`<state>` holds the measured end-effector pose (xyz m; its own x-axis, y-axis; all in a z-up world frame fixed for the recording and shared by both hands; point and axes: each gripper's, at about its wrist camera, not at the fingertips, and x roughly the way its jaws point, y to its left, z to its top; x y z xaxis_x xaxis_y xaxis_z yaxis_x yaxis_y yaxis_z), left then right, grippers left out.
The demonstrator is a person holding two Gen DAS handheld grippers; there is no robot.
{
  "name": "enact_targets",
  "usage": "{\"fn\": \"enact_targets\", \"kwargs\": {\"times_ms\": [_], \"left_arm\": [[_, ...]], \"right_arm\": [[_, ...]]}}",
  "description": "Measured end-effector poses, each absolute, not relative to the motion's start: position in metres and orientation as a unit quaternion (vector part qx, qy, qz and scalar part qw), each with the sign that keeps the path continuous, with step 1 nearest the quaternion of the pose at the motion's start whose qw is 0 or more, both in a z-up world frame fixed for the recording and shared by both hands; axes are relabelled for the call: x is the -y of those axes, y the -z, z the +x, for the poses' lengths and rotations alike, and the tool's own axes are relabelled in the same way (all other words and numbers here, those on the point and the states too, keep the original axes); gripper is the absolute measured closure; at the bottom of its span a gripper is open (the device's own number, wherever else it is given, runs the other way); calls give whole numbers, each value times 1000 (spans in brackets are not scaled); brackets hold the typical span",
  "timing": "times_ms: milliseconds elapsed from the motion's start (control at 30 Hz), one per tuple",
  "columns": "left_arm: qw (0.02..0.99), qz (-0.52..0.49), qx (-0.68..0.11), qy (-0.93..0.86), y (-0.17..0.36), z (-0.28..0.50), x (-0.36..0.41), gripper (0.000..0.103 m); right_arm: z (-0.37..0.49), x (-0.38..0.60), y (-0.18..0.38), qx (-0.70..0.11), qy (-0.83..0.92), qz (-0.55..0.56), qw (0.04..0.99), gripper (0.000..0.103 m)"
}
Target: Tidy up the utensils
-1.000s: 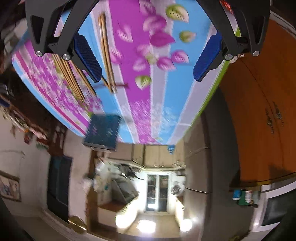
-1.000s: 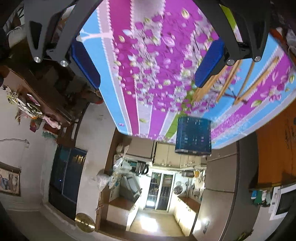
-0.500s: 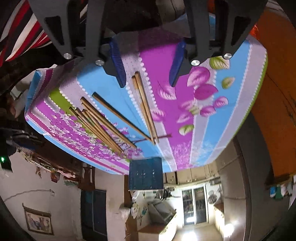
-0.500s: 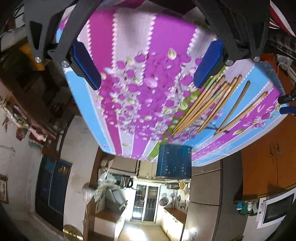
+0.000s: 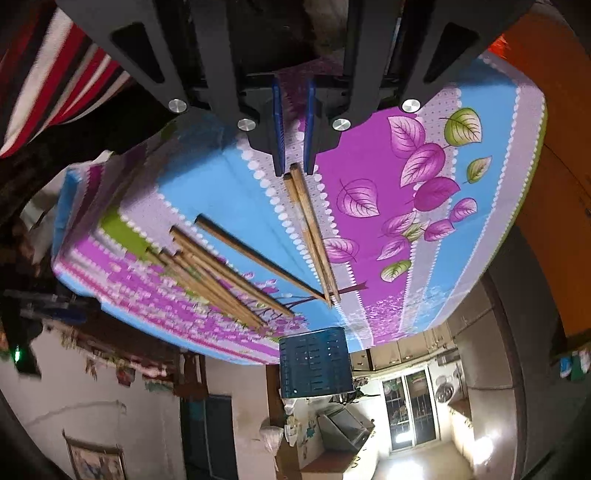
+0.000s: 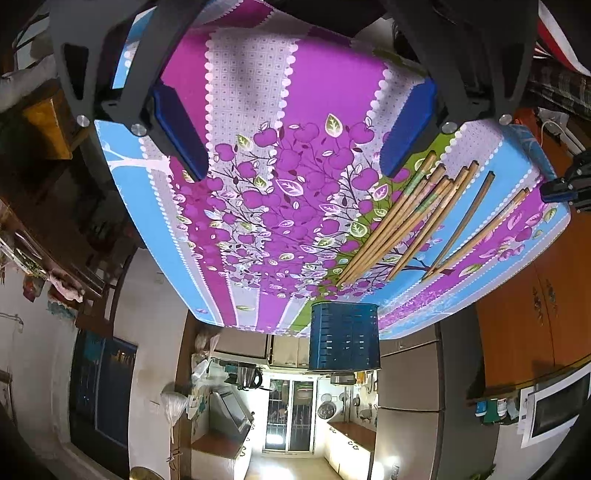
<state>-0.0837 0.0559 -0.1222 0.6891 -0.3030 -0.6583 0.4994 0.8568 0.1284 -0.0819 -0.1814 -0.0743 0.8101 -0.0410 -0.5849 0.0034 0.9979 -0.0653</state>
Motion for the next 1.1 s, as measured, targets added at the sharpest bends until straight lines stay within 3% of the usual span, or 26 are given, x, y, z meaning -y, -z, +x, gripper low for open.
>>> {"fn": "enact_targets", "kwargs": {"times_ms": [833, 1100], "left_arm": [[922, 123, -323, 174, 133, -64, -67, 90], [922, 143, -313, 177, 132, -67, -62, 76]], "right_arm": [[-77, 177, 75, -308, 13, -32, 951, 12], [-77, 173, 75, -304, 11, -35, 952, 12]]}}
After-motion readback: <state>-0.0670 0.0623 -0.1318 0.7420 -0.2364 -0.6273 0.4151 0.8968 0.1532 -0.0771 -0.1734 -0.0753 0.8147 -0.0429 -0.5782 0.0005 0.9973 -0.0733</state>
